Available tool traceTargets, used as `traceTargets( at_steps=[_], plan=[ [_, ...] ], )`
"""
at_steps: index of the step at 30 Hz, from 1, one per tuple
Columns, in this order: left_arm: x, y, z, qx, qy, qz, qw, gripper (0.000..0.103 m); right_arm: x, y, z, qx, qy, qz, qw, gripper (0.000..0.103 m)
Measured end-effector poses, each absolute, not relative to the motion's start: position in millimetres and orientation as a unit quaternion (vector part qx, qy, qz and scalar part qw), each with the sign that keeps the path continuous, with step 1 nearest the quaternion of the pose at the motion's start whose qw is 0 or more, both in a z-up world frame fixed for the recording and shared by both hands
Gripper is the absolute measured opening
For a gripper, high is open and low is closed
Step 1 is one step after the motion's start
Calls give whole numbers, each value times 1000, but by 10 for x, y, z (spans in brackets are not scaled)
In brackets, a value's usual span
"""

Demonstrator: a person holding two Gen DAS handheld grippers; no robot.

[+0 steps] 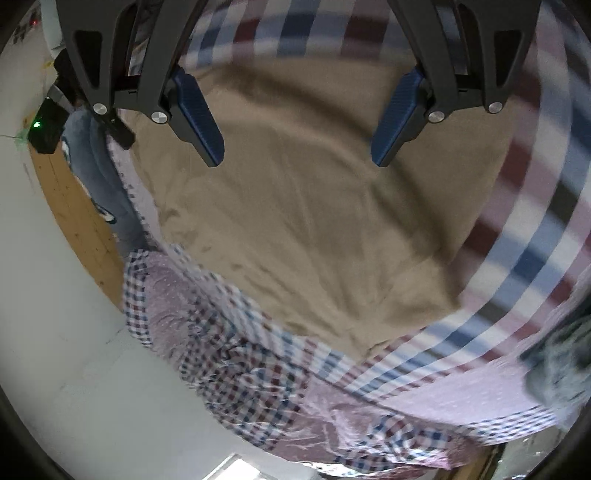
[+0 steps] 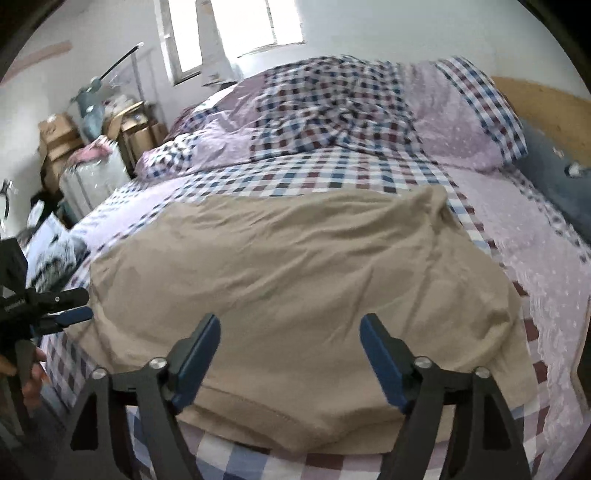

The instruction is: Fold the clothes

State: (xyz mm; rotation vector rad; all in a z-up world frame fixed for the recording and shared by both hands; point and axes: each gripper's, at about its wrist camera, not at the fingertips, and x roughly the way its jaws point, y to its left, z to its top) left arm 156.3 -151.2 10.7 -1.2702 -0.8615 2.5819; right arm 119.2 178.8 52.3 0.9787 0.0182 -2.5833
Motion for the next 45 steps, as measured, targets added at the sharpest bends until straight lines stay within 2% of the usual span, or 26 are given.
traceTargets(
  at_steps=[5,13,18,23,25,34,41,45],
  plan=[
    [1843,-1670,94,-416,-303,856,42,86,1271,1767,609,327,5,-926,186,90],
    [2129,-2175,3,-387,-364,847,-5,86,1210,1664,660,319,10,-928,190,93],
    [2122,-2296,-127,-384,-413,826,5,87,1157,1530,634,324,13,-924,205,93],
    [2137,-2382,-236,-363,-480,797,55,97,1168,1340,629,324,25,-917,231,93],
    [2099,-2410,-264,-352,-507,783,78,98,1190,1264,641,319,33,-916,240,93],
    [1892,-2438,-245,-339,-539,765,100,98,1591,654,576,268,160,-896,315,93],
    [1863,-2542,-269,-344,-541,763,77,98,2067,30,340,212,267,-862,374,93],
    [1850,-2603,-285,-348,-542,763,62,96,2241,-182,168,205,299,-842,399,93]
  ],
)
